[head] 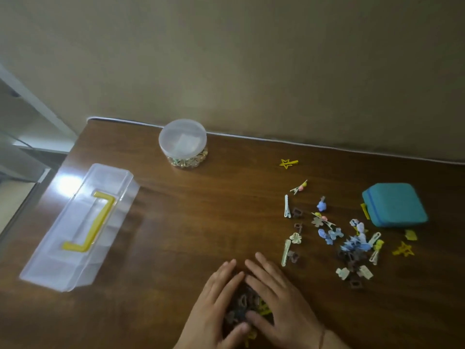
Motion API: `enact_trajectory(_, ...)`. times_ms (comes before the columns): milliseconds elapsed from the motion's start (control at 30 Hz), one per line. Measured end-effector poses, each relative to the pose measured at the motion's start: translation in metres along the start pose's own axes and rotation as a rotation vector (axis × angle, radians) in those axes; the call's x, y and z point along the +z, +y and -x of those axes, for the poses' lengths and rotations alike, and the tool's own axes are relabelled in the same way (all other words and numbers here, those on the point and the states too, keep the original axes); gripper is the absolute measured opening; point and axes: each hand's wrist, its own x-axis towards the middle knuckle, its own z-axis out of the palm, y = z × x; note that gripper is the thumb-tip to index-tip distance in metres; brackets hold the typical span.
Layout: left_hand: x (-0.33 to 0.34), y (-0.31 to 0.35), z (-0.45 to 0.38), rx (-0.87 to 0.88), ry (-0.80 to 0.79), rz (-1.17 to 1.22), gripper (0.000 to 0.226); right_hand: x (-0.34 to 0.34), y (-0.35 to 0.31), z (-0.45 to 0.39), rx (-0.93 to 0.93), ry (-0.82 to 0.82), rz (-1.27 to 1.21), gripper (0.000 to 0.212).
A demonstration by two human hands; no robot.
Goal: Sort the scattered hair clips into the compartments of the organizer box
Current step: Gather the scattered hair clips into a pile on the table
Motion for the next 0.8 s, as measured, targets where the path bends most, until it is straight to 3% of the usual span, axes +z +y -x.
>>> enact_trajectory(167,-0.016,0.019,-0.071,-0.023,0.056,-0.052,0.06,-0.042,0.039,0.023,0.329,0.351,-0.1,0.051)
enact_trajectory(267,-0.009,0.033,-0.144,-0.075,0.021,-0.046,0.066,-0.071,0.077,0.015,0.449,0.4,-0.061,0.059)
enact_trajectory(367,0.006,0.041,-0.214,-0.048,-0.06,-0.13,0.07,-0.092,0.109,-0.005,0.489,0.323,0.018,0.068)
enact_trajectory(500,0.023,0.036,-0.268,0.026,-0.292,-0.311,0.071,-0.101,0.135,-0.02,0.549,0.083,0.154,0.076)
enact_trajectory(567,0.024,0.027,-0.271,0.075,-0.371,-0.363,0.066,-0.099,0.137,-0.021,0.536,0.004,0.175,0.074)
enact_trajectory(800,0.007,0.013,-0.211,0.266,-0.406,-0.359,0.063,-0.073,0.097,-0.001,0.41,-0.057,0.158,0.077)
